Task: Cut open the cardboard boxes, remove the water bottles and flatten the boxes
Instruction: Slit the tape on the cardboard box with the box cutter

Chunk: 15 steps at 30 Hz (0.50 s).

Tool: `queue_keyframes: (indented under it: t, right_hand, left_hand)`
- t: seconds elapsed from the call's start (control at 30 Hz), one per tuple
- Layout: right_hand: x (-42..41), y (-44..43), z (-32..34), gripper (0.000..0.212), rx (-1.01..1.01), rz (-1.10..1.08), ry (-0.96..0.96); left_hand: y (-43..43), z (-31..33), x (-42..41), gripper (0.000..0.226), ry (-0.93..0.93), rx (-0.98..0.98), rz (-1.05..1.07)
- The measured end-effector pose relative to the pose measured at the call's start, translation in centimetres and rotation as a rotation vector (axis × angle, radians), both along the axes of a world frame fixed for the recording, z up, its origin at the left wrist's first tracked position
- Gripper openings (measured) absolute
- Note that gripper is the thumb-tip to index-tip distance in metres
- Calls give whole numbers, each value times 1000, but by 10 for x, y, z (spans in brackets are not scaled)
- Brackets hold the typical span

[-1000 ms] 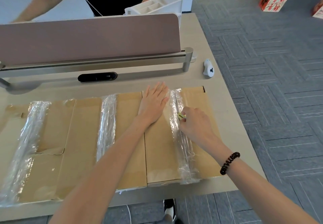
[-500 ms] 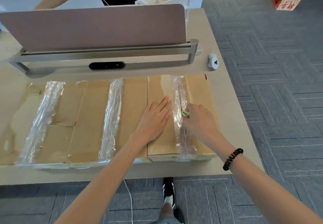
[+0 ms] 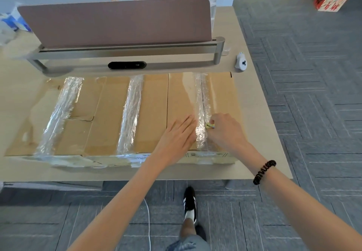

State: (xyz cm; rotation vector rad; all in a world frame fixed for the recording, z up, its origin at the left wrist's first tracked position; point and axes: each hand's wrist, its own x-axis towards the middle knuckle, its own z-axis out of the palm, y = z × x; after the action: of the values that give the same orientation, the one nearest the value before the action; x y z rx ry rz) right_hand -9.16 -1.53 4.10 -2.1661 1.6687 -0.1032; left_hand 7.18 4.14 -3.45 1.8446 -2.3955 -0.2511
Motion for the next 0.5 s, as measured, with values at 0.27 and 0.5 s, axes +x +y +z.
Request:
queue_keyframes:
  t: [0.27, 0.5]
  right_hand:
    - [-4, 21, 1, 26, 1, 9, 25]
    - [-15, 48, 0, 21, 3, 26, 10]
  left_hand:
    - [19, -11, 7, 79, -33, 58, -60]
    - [18, -24, 9, 78, -122, -28, -88]
